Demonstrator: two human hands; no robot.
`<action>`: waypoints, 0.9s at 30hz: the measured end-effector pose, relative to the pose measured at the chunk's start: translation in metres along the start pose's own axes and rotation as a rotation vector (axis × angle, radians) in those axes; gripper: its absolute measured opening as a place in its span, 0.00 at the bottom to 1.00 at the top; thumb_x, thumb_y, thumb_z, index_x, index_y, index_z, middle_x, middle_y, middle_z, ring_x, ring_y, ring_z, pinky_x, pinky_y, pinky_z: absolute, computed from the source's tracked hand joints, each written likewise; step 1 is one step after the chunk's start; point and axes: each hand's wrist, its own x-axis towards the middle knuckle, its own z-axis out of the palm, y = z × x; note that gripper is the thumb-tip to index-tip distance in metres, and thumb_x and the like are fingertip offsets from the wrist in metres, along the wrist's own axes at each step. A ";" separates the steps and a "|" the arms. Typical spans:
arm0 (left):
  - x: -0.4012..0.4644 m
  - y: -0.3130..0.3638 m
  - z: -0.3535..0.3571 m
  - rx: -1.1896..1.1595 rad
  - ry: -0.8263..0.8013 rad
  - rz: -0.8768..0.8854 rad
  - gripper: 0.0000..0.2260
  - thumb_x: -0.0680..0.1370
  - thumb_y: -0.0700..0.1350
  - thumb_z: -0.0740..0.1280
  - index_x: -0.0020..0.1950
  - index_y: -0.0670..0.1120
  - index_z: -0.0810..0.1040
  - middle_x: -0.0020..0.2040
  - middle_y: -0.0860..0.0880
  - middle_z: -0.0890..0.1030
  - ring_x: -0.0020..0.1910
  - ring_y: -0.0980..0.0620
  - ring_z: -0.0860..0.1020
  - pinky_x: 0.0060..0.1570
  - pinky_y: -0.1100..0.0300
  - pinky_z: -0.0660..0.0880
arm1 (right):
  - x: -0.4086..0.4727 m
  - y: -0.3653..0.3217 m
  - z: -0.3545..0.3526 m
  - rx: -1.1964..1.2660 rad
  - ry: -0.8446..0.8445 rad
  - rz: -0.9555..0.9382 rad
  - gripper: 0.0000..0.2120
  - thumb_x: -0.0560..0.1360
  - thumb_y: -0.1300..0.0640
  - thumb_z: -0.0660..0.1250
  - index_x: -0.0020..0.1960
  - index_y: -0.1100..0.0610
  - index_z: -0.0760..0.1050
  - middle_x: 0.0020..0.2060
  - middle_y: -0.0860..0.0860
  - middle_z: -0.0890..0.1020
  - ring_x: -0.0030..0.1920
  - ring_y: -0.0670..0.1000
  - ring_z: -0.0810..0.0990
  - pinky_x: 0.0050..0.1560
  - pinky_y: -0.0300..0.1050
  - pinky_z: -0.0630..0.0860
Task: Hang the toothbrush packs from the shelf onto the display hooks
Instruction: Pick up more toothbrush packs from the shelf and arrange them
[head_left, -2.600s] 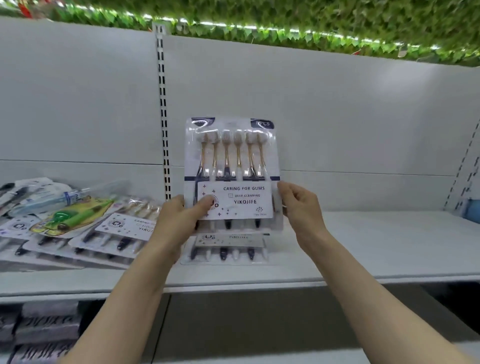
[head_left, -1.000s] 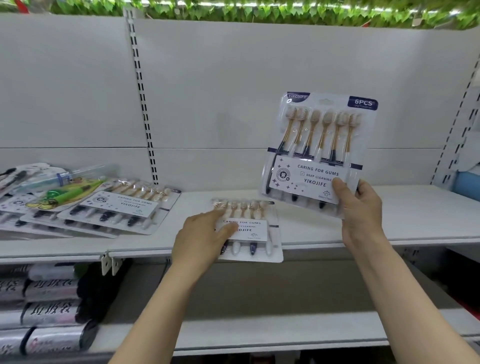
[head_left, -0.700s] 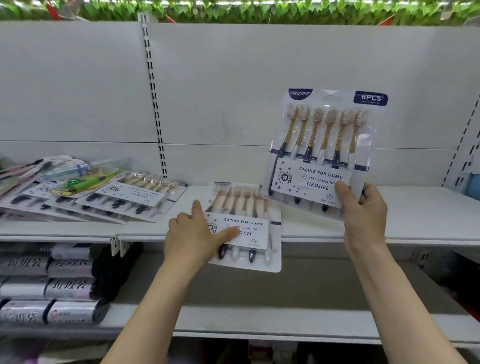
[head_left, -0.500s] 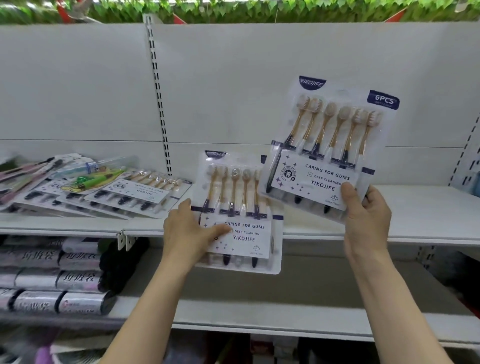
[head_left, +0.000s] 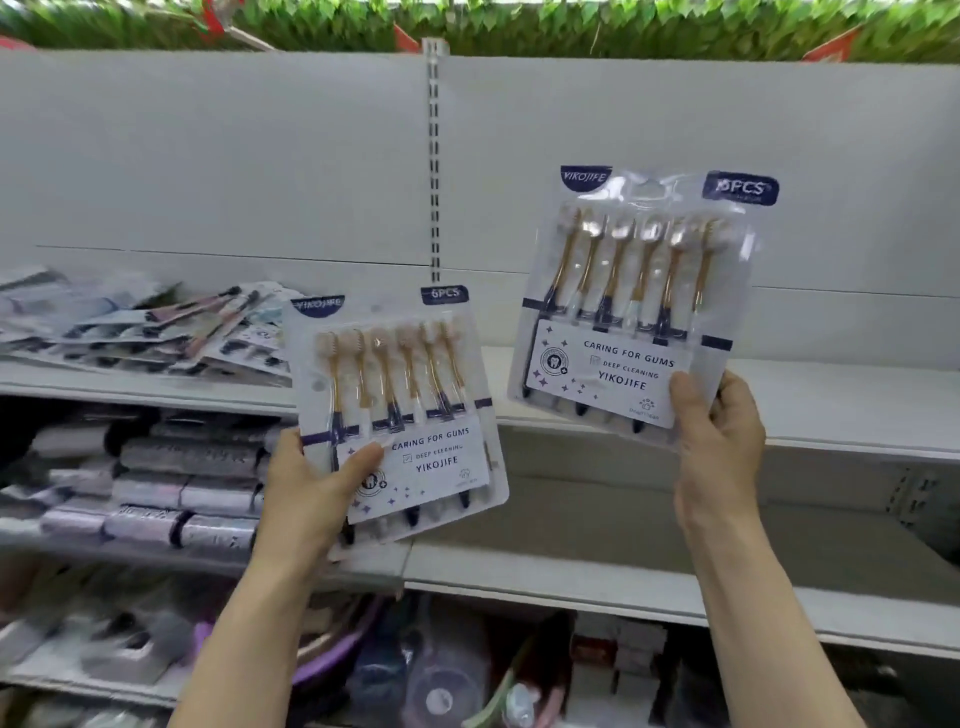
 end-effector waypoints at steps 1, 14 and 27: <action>0.002 -0.001 -0.027 -0.021 0.006 -0.006 0.17 0.72 0.38 0.76 0.58 0.43 0.76 0.47 0.49 0.85 0.45 0.51 0.84 0.45 0.55 0.79 | -0.016 0.001 0.017 0.006 -0.008 -0.020 0.05 0.81 0.60 0.65 0.54 0.51 0.73 0.47 0.48 0.82 0.46 0.43 0.82 0.48 0.35 0.79; 0.012 -0.019 -0.400 -0.097 0.272 -0.043 0.05 0.72 0.36 0.75 0.46 0.44 0.84 0.43 0.46 0.87 0.43 0.47 0.85 0.50 0.45 0.81 | -0.273 0.058 0.314 0.024 -0.367 0.139 0.05 0.80 0.57 0.68 0.52 0.47 0.75 0.44 0.44 0.81 0.41 0.38 0.79 0.45 0.35 0.76; 0.127 -0.051 -0.659 -0.008 0.612 0.054 0.12 0.72 0.35 0.74 0.54 0.46 0.81 0.44 0.52 0.87 0.43 0.54 0.85 0.39 0.61 0.80 | -0.423 0.170 0.642 0.181 -0.706 0.334 0.06 0.79 0.59 0.69 0.54 0.50 0.76 0.48 0.50 0.83 0.46 0.46 0.81 0.50 0.44 0.79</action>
